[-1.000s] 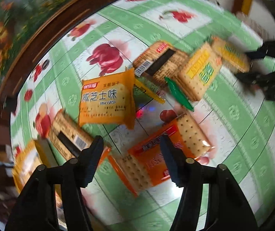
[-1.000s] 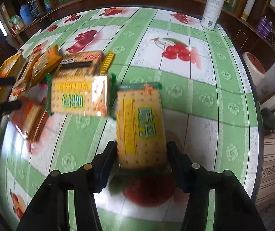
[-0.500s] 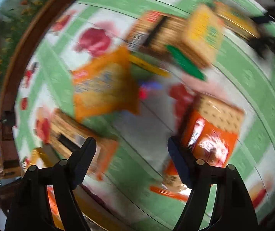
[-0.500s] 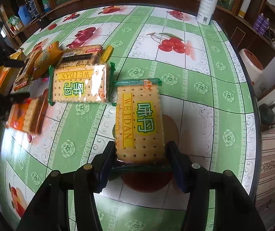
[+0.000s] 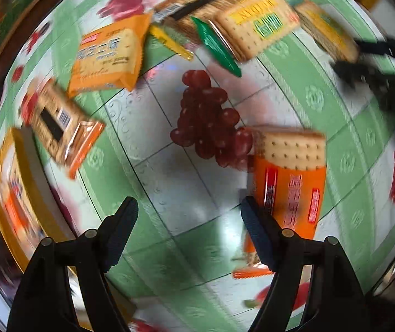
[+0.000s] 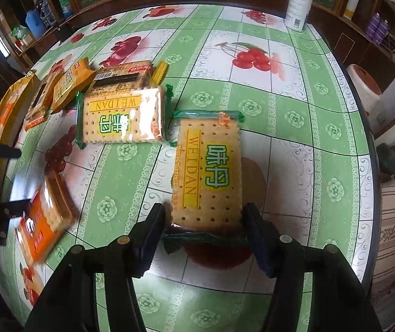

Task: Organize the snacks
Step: 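Grasp the orange cracker pack with the left tool while the right tool holds the WEIDAN pack, then carry the WEIDAN pack with the right tool while the left tool carries the orange pack to the tray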

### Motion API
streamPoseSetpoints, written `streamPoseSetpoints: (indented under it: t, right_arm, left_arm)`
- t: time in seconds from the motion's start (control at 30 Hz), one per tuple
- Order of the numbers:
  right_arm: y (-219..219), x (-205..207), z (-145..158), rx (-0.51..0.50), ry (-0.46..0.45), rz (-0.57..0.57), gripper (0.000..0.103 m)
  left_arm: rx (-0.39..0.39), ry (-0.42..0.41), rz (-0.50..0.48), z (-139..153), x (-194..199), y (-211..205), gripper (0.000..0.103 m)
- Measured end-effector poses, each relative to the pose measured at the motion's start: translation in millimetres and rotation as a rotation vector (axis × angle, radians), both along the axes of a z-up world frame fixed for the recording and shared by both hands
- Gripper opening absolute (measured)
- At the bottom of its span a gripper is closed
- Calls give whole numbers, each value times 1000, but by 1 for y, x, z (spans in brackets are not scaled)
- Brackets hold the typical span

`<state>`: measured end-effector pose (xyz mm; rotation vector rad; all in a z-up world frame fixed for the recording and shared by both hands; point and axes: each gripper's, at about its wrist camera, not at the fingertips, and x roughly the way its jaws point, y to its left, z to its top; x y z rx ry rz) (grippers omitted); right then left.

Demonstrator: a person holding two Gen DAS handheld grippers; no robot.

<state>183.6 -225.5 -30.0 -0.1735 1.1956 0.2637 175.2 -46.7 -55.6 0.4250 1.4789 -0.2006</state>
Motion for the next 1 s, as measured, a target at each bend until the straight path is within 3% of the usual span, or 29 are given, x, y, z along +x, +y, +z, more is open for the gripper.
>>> streamPoseSetpoints:
  t: [0.1, 0.3, 0.43, 0.47, 0.57, 0.77, 0.87, 1.0]
  right_arm:
    - [1, -1, 0, 1, 1, 2, 63]
    - [1, -1, 0, 1, 3, 12, 63]
    - [1, -1, 0, 0, 3, 17, 63]
    - [1, -1, 0, 1, 4, 19, 63]
    - [1, -1, 0, 1, 5, 24, 64]
    - [1, -1, 0, -1, 11, 22, 64]
    - [3, -3, -1, -11, 16, 30, 70]
    - [7, -9, -4, -28, -1, 42, 77]
  left_arm:
    - [23, -56, 0, 7, -10, -12, 77]
    - [-60, -82, 88, 23, -17, -21, 77]
    - [-230, -86, 167, 41, -27, -24, 77]
    - [-242, -79, 153, 40, -31, -30, 77]
    - [-208, -51, 91, 28, -37, -48, 77]
    - [-191, -2, 73, 6, -43, -69, 77]
    - [-149, -1, 61, -6, -45, -76, 80]
    - [-177, -38, 84, -5, -40, -72, 81]
